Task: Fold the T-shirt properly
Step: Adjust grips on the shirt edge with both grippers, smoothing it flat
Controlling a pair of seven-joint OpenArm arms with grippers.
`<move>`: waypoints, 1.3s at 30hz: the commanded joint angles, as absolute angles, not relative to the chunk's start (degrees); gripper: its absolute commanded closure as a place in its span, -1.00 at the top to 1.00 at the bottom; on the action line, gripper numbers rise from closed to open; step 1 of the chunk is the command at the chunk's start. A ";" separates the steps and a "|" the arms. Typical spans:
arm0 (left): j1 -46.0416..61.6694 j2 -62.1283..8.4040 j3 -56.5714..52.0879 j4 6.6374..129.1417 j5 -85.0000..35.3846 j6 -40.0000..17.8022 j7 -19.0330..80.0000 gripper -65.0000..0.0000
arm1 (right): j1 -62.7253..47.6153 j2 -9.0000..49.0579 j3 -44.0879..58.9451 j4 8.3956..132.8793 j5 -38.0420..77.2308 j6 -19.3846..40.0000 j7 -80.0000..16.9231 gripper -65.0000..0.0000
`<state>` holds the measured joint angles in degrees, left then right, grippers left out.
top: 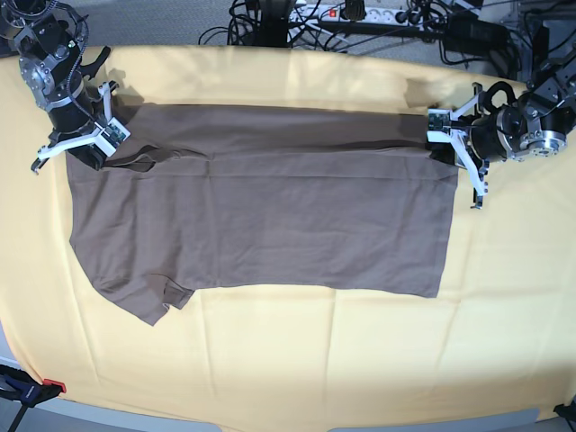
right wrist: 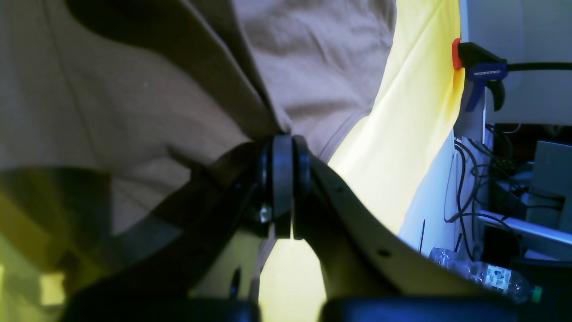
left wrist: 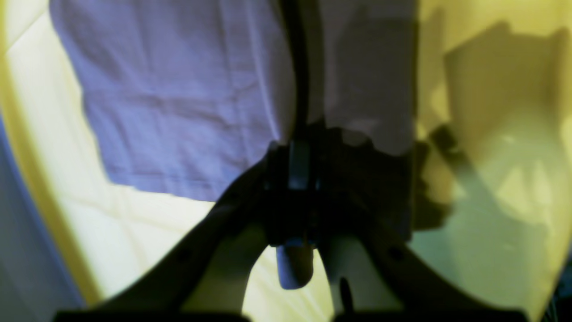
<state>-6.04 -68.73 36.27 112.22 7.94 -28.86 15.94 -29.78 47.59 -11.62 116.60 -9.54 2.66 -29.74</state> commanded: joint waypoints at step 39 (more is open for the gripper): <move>-8.29 -72.71 35.55 112.75 8.29 -29.30 17.21 0.12 | -44.77 48.77 -3.01 123.90 -10.17 12.71 -41.56 -0.01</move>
<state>-7.49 -71.42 36.29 112.22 8.36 -30.00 17.61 -44.69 47.92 -3.40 123.11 -9.65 13.41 -41.91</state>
